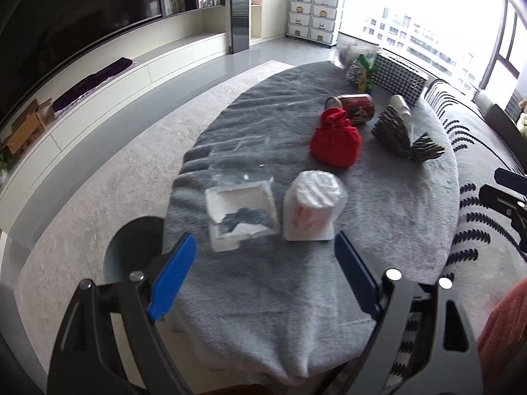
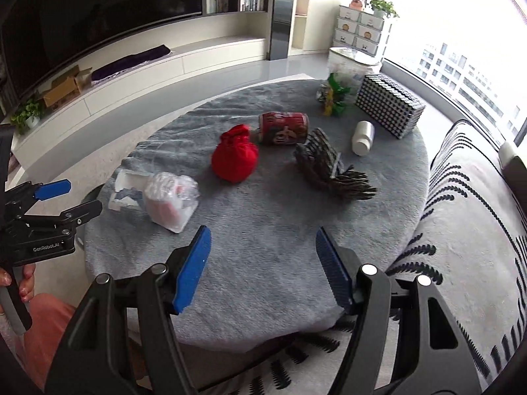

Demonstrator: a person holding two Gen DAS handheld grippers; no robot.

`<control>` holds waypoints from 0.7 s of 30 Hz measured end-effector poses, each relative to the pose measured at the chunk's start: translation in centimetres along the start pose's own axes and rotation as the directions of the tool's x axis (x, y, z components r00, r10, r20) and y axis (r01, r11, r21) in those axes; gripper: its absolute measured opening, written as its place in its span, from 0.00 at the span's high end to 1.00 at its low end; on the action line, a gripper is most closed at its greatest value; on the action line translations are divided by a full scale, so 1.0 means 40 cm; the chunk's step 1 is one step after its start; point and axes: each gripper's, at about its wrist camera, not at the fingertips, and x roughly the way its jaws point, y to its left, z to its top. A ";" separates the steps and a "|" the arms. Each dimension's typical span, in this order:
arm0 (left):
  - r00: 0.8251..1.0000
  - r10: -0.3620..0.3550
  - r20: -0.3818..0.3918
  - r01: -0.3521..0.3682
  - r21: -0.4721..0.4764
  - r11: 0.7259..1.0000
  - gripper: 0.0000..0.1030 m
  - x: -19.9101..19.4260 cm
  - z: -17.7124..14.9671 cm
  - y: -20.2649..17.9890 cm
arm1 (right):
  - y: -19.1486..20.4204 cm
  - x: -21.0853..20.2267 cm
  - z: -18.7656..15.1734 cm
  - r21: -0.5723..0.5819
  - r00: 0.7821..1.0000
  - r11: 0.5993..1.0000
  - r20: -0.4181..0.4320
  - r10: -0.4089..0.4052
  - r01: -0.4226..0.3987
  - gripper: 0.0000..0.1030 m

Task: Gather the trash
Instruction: 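Move left tool to green snack bag while right tool moves to white bottle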

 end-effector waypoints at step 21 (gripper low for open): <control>0.990 -0.142 0.004 0.140 0.143 0.980 0.17 0.300 0.306 -0.460 | -0.507 0.294 0.231 0.179 0.995 0.980 0.028 -0.096 0.089 0.38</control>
